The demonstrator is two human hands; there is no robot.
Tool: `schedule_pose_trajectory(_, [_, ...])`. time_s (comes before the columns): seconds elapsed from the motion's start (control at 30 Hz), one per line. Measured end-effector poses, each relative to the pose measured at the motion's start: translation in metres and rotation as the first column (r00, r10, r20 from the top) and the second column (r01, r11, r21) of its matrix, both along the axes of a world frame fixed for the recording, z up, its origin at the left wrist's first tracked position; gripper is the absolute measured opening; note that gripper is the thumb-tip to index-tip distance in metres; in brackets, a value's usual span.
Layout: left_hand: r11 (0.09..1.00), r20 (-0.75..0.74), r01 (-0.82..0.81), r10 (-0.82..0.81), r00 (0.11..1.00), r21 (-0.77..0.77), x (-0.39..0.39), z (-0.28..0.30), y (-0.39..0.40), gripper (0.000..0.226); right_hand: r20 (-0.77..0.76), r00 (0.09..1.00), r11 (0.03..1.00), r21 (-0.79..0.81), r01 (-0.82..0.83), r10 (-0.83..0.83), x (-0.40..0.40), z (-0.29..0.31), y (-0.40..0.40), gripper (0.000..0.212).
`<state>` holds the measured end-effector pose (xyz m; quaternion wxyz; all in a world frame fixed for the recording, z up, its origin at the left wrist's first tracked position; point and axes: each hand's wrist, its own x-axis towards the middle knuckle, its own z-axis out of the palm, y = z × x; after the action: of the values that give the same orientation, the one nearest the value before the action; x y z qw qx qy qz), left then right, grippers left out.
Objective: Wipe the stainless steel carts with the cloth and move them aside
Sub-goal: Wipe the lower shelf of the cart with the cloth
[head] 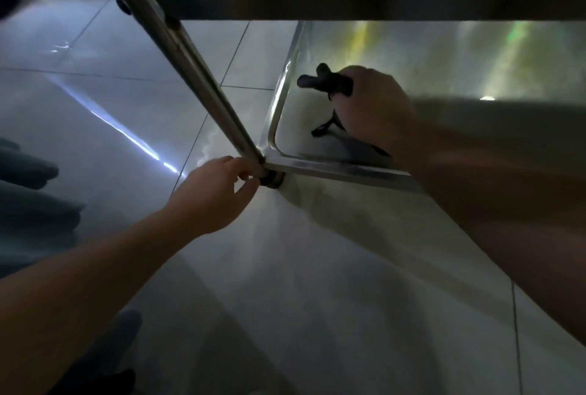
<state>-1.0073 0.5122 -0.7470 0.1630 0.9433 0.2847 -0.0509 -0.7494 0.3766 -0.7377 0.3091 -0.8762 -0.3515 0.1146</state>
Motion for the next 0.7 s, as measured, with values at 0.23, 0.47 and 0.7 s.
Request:
schedule_pose_trajectory(0.23, [0.910, 0.218, -0.282, 0.355, 0.909, -0.304, 0.020, -0.010, 0.028, 0.042, -0.092, 0.996, 0.997, 0.068, 0.022, -0.016, -0.032, -0.030, 0.067, 0.034])
schedule_pose_trajectory(0.47, [0.779, 0.485, -0.179, 0.533, 0.693, -0.600, 0.055, -0.010, 0.036, 0.027, -0.029, 0.852, 0.807, -0.308, -0.505, 0.522, -0.072, -0.060, 0.077, 0.055])
schedule_pose_trajectory(0.7, [0.637, 0.465, -0.086, 0.641, 0.610, -0.766, 0.071, -0.025, 0.034, 0.019, 0.067, 0.891, 0.846, -0.355, -0.399, 0.448, -0.048, -0.077, -0.002, 0.067])
